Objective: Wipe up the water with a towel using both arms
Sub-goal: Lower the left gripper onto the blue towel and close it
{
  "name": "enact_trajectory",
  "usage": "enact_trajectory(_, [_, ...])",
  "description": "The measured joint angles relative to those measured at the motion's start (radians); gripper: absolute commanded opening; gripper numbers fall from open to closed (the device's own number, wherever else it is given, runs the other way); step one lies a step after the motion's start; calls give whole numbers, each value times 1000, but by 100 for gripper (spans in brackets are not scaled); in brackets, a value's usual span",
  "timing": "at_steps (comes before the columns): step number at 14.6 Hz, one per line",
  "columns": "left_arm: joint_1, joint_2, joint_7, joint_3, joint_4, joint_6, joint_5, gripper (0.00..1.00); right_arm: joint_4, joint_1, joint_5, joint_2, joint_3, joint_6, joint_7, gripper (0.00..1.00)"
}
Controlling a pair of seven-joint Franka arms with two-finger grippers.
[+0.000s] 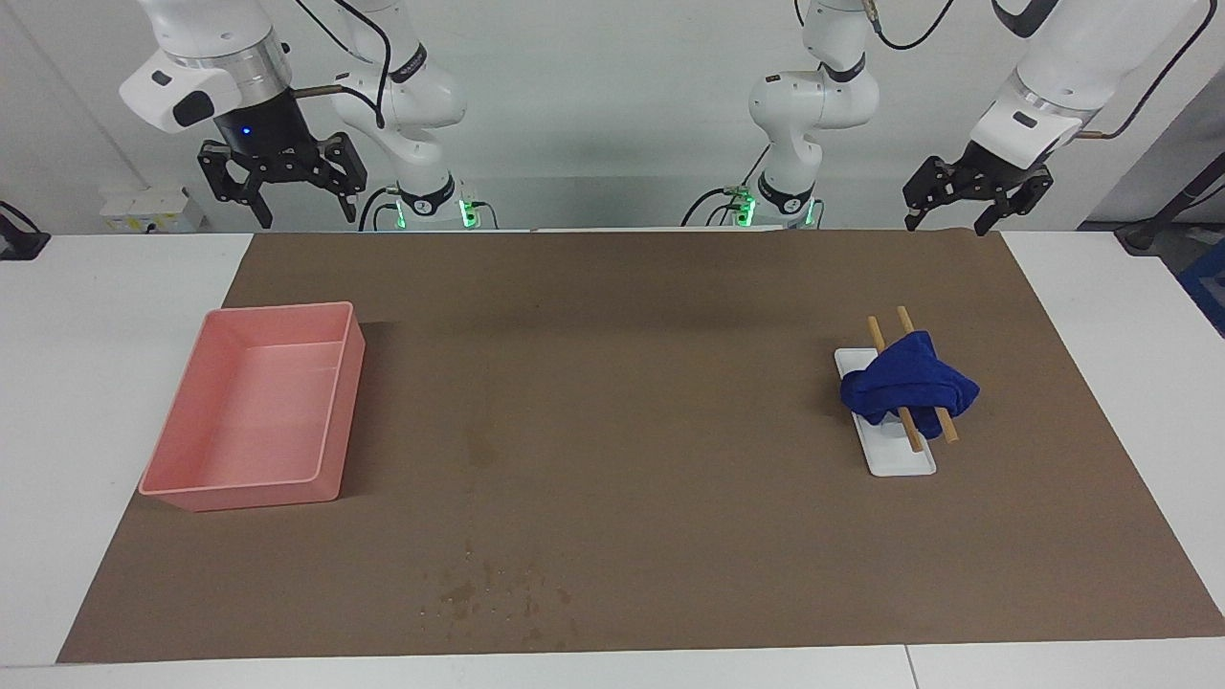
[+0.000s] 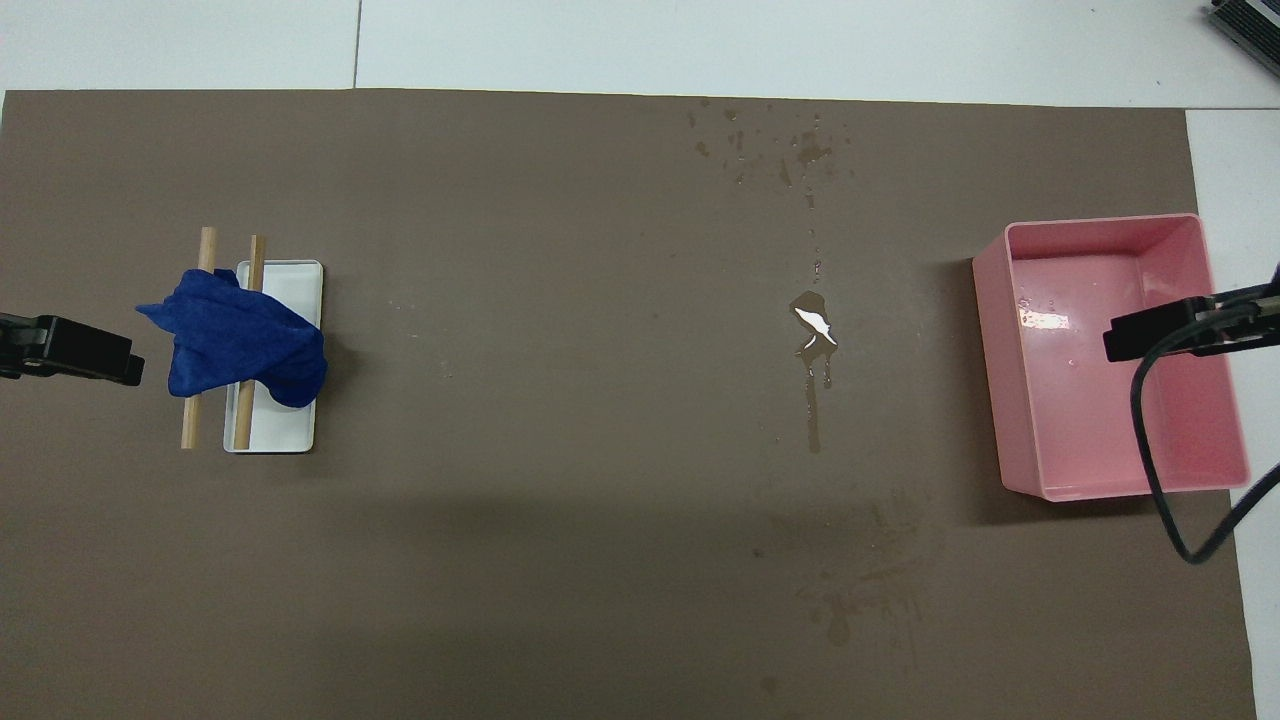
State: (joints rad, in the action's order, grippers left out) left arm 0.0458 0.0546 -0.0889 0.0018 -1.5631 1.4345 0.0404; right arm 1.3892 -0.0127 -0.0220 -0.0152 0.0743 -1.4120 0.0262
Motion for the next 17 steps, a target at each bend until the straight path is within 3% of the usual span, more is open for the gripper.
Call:
enact_trajectory(6, [-2, 5, 0, 5, -26, 45, -2, 100, 3, -14, 2, -2, 4, 0, 0, 100])
enact_trajectory(11, [-2, 47, 3, 7, -266, 425, -78, 100, 11, -15, 2, -2, 4, 0, 0, 100])
enact_trajectory(13, [-1, 17, 28, 6, -315, 535, -101, 100, 19, -15, 2, 0, 3, 0, 0, 100])
enact_trajectory(17, [-1, -142, 82, 6, -333, 752, -159, 100, 27, -15, 2, 6, 4, 0, 0, 100])
